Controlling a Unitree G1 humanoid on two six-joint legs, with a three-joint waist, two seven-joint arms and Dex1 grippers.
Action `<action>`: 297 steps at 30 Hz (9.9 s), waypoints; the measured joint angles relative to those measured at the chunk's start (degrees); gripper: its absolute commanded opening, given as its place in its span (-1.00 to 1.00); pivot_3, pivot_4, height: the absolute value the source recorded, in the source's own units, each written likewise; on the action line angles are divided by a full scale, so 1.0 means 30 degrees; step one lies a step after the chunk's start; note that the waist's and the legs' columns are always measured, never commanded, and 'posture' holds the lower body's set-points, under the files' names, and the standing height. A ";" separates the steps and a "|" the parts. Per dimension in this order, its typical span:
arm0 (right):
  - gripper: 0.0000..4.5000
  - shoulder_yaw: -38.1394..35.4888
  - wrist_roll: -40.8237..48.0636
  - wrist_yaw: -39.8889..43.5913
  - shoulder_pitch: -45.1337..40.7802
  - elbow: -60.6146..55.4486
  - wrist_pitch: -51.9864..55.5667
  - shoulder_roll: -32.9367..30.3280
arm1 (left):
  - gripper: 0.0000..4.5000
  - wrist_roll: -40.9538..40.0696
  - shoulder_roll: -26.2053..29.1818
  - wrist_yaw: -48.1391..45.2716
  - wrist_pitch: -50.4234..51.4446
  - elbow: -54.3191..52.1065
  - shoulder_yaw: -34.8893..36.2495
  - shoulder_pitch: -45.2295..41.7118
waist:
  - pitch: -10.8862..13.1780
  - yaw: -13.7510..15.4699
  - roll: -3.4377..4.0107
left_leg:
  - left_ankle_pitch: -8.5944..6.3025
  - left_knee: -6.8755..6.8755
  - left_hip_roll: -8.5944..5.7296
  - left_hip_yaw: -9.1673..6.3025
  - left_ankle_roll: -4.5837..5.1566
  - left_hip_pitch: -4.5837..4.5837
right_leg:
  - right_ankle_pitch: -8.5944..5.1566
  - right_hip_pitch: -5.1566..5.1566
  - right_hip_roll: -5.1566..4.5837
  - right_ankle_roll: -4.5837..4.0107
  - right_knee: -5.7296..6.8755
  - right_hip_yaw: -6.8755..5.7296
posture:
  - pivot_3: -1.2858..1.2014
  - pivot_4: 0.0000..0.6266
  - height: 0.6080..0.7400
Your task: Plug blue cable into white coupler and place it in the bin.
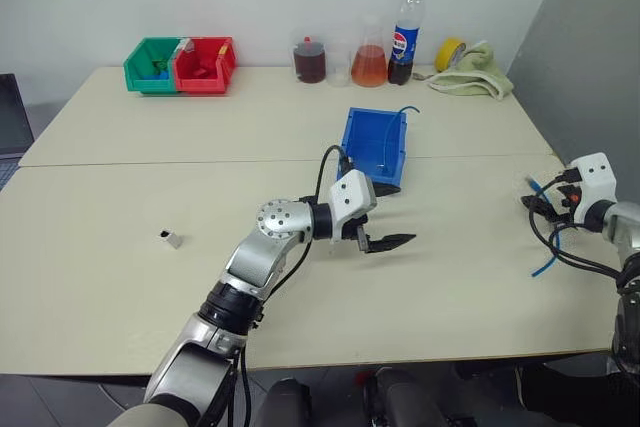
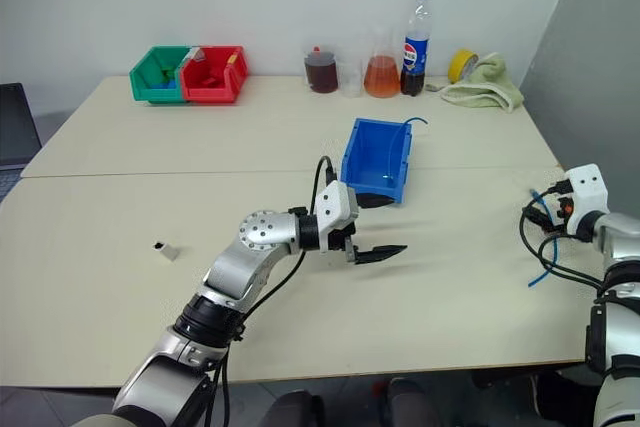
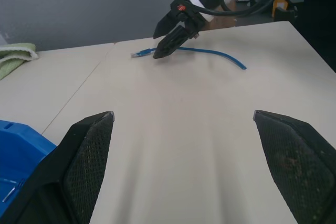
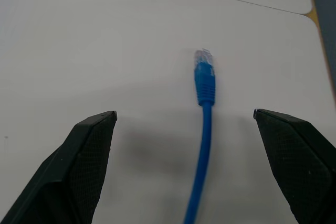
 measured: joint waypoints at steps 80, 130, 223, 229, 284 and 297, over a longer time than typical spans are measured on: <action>-0.17 1.0645 -0.1176 0.6716 -0.0663 -0.8546 -0.0860 1.3961 | 1.00 0.0747 -0.2173 1.2037 -0.1153 -1.5333 0.8669 2.6384 | 0.0097 -0.0051 0.0005 | -0.0046 -0.0003 0.0228 -0.0002 0.0058 0.0025 | -0.0035 -0.0025 0.0127 -0.0064 -0.0002 -0.0094 | 0.03 -0.52 1.00; 0.99 0.4667 1.1466 0.3188 0.7588 -3.1350 1.5152 0.6245 | 1.00 0.0989 1.0357 -1.1587 -0.3233 1.0165 0.1266 -0.1312 | 0.0095 -0.0007 0.0006 | -0.0043 0.0037 0.0226 -0.0051 0.0052 -0.0133 | -0.0031 -0.0113 0.0159 -0.0079 0.0017 -0.0141 | 0.03 -0.52 1.00; 1.00 -0.0548 2.5568 -0.5121 0.3233 -2.4776 2.1912 0.7820 | -0.90 -2.2270 0.2698 0.8837 2.1308 -0.6538 1.1747 0.2382 | 0.0093 -0.0011 0.0004 | -0.0056 0.0299 0.0217 -0.0065 0.0072 -0.0149 | 0.0016 -0.0043 0.0141 -0.0001 0.0120 -0.0112 | 0.03 -0.52 1.00; 1.00 0.0247 2.5322 -0.4503 0.3044 -2.3996 2.2184 0.7974 | -0.90 -2.2661 0.2705 0.8833 2.0844 -0.6534 1.1013 0.2170 | 0.0093 -0.0013 0.0004 | -0.0057 0.0292 0.0218 -0.0066 0.0073 -0.0161 | 0.0016 -0.0045 0.0142 -0.0001 0.0095 -0.0114 | 0.03 -0.52 1.00; -0.93 0.1681 2.1281 0.2369 0.0789 -2.1323 2.3280 0.6914 | -0.90 -2.3186 0.4771 0.7892 1.9705 -0.6268 0.9427 0.2003 | 0.0099 -0.0008 0.0013 | -0.0061 0.0274 0.0218 -0.0076 0.0076 -0.0215 | 0.0022 -0.0063 0.0142 0.0009 0.0006 -0.0127 | 0.03 -0.52 1.00; -0.93 0.1697 2.0714 0.2450 0.0371 -2.1246 2.3344 0.6915 | 0.01 -2.2836 0.5224 0.7402 1.9592 -0.6372 0.9402 0.2434 | 0.0101 -0.0011 0.0015 | -0.0061 0.0268 0.0219 -0.0076 0.0076 -0.0223 | 0.0022 -0.0068 0.0141 0.0009 -0.0001 -0.0128 | 0.03 -0.52 1.00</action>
